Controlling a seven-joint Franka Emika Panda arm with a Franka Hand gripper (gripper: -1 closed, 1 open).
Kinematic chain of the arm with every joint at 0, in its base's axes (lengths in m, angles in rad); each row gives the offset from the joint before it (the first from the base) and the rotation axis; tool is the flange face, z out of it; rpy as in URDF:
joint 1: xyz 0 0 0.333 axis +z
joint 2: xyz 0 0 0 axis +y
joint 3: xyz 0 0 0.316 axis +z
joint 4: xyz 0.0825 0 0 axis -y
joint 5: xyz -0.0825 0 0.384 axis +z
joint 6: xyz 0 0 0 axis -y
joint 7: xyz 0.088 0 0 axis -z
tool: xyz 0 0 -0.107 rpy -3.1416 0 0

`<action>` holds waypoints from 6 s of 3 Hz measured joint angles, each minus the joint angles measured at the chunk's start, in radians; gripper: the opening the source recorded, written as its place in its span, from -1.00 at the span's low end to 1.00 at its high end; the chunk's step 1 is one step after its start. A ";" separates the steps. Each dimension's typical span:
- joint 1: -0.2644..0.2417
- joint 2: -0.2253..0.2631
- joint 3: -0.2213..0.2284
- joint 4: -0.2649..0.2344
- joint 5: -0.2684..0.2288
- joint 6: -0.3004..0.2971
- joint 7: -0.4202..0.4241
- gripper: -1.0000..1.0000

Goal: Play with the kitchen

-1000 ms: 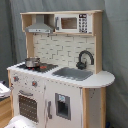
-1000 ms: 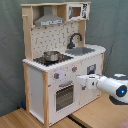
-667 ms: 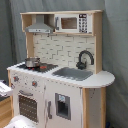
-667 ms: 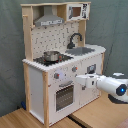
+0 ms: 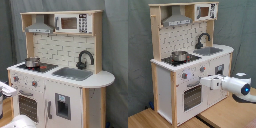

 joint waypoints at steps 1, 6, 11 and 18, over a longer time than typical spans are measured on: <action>-0.051 0.000 0.023 0.001 0.001 0.091 0.001 1.00; -0.202 -0.005 0.014 0.096 0.015 0.293 -0.095 1.00; -0.124 -0.018 0.008 -0.238 0.026 0.383 0.133 1.00; -0.096 0.003 -0.135 -0.241 0.062 0.392 0.078 1.00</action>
